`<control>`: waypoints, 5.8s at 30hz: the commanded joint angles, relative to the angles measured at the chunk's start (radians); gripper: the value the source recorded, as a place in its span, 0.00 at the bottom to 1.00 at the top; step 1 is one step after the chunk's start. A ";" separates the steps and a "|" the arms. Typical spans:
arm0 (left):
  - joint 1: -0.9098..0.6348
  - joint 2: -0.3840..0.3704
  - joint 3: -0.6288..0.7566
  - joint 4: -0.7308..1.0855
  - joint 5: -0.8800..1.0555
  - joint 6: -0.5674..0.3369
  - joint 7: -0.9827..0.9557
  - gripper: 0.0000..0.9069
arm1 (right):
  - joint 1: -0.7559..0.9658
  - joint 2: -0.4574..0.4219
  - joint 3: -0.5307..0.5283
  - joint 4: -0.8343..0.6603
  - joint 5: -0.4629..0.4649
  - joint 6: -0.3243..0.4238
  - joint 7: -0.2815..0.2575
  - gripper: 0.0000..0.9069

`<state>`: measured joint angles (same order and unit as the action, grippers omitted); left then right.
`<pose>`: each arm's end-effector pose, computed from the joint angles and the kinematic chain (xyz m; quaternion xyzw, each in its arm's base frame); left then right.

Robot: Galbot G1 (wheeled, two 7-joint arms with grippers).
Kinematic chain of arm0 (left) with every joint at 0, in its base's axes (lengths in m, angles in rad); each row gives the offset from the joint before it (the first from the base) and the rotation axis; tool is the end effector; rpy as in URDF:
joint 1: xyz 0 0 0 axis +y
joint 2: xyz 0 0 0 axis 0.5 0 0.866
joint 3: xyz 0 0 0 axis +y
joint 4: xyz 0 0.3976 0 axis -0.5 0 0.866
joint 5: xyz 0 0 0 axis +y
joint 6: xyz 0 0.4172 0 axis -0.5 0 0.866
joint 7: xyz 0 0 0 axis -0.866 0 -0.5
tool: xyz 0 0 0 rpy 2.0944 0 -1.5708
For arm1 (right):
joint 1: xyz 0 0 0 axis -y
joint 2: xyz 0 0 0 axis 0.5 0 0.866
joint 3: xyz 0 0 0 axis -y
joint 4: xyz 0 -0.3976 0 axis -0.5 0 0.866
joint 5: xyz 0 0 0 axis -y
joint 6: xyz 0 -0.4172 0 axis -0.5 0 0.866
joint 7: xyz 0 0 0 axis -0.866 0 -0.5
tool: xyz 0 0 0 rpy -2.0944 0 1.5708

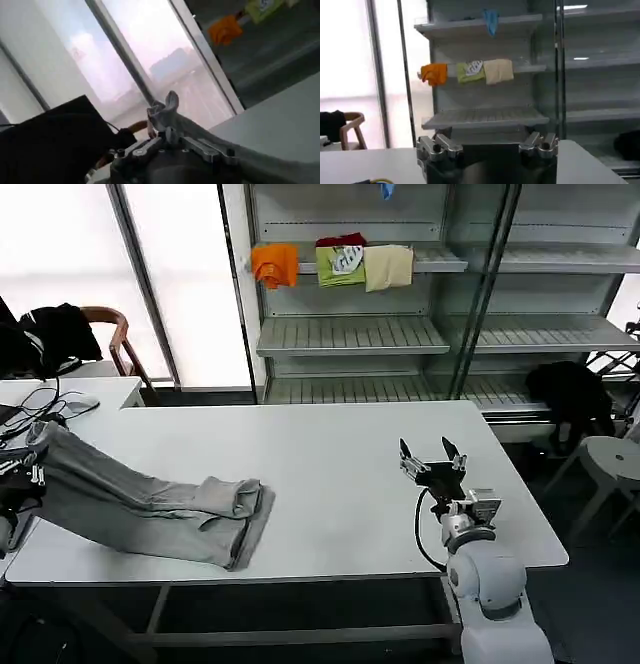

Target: Fold and organize the clothes.

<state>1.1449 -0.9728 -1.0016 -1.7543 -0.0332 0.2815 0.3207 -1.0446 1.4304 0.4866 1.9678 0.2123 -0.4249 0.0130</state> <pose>0.3469 0.3369 -0.1942 0.0699 -0.9598 -0.2647 0.0621 0.3851 -0.0190 -0.2350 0.0530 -0.9981 -0.0267 0.0188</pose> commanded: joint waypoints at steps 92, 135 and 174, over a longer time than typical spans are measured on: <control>0.048 -0.133 0.247 0.128 -0.398 0.177 -0.111 0.39 | 0.011 0.005 -0.019 -0.073 -0.050 0.003 -0.039 1.00; -0.139 0.244 -0.045 0.233 -0.022 0.048 0.040 0.02 | -0.018 0.000 -0.012 -0.065 -0.040 0.028 -0.037 1.00; -0.248 -0.333 0.811 0.014 -0.158 0.214 -0.332 0.12 | -0.143 -0.021 0.074 0.012 -0.026 0.038 -0.040 1.00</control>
<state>1.0214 -1.1671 -0.4524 -1.8489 -0.0498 0.4526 0.1759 -1.1769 1.4119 0.5530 1.9472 0.1897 -0.3677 -0.0287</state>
